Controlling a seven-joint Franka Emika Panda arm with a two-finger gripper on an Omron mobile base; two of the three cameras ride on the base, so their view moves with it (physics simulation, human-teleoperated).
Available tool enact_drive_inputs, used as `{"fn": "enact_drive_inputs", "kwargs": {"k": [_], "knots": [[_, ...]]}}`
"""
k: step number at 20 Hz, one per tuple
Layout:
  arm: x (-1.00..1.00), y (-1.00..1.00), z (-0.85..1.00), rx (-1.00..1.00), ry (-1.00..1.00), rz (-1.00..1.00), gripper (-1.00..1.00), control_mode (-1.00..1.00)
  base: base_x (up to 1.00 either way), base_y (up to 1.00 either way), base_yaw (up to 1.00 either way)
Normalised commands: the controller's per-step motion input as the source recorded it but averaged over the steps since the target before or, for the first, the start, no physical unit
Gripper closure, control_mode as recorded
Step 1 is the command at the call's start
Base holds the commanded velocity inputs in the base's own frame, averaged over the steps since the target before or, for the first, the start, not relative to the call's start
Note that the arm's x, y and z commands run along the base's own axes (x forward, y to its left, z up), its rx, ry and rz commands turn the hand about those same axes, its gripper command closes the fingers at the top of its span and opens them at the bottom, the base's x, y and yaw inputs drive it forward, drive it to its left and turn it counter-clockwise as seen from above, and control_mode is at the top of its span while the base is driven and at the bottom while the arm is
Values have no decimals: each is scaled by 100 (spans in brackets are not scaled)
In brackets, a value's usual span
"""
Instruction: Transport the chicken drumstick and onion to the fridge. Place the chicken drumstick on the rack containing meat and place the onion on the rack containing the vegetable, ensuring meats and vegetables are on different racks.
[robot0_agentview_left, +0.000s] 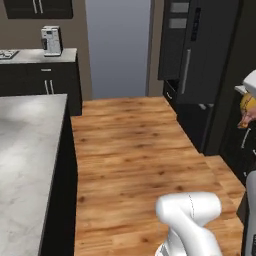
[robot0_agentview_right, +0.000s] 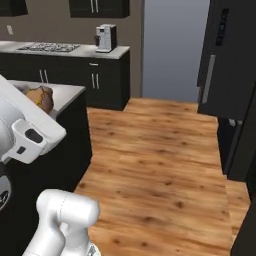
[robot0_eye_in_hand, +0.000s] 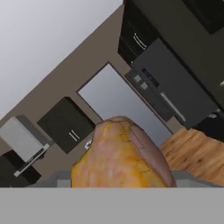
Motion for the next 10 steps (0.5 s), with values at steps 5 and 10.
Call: {"fn": "enact_drive_inputs", "kwargs": {"k": [5, 10], "knots": [[0, 0, 0, 0, 0, 0, 100, 100, 100, -24, 14], [0, 0, 0, 0, 0, 0, 100, 100, 100, -18, 5]]}}
